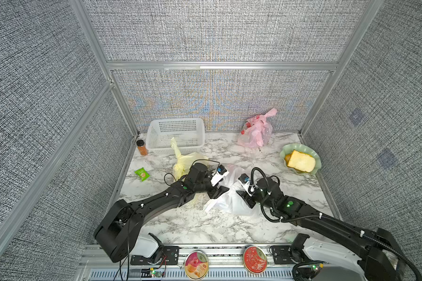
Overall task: Untie the knot of a plastic bag & take out the apple
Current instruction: Move the plastic bag to the center of the board, then untie the plastic bag at the center of the board.
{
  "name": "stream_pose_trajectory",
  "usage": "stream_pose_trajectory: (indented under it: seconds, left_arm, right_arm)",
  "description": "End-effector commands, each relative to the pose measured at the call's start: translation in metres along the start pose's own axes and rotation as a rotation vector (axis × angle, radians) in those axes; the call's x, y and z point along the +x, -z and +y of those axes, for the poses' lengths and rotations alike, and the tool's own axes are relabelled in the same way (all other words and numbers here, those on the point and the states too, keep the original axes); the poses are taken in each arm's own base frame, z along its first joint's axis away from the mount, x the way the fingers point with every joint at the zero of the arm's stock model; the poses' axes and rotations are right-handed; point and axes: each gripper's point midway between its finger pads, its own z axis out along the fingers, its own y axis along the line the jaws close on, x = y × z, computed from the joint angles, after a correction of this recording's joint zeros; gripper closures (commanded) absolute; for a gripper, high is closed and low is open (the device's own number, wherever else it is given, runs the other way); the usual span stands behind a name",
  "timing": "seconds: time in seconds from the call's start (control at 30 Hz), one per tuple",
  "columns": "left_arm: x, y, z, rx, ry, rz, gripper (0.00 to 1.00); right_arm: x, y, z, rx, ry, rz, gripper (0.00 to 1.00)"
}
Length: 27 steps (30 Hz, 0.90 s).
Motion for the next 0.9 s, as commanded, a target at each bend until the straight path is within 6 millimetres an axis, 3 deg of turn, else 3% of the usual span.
stream_pose_trajectory:
  seconds: [0.0,0.1,0.23,0.4,0.5,0.63,0.7,0.87]
  left_arm:
    - [0.013,-0.008,0.002,-0.021,-0.08,0.068,0.46]
    - [0.022,-0.013,0.002,-0.035,-0.091,0.106,0.53]
    - [0.031,-0.017,0.0,-0.029,-0.086,0.148,0.63]
    - [0.026,-0.015,-0.001,-0.027,-0.065,0.156,0.93]
    - [0.014,-0.006,-0.003,-0.031,-0.063,0.14,1.0]
    - [-0.006,0.012,-0.005,-0.054,-0.07,0.079,1.0]
    - [-0.014,0.023,0.003,-0.125,-0.01,0.061,1.0]
    - [-0.026,0.051,0.011,-0.223,0.008,-0.004,1.0]
  right_arm:
    - [0.007,0.009,-0.002,0.01,-0.05,0.034,0.43]
    - [0.011,0.015,0.002,0.003,-0.116,0.035,0.34]
    - [0.027,0.004,0.013,-0.024,-0.162,0.063,0.26]
    - [0.057,-0.017,-0.005,0.113,-0.183,0.203,0.25]
    - [0.053,-0.019,-0.014,0.171,-0.176,0.207,0.37]
    - [0.04,-0.005,-0.036,0.292,-0.164,0.147,0.85]
    - [0.034,0.007,-0.052,0.383,-0.171,0.114,1.0]
    - [0.033,0.035,-0.094,0.573,-0.221,0.051,1.0]
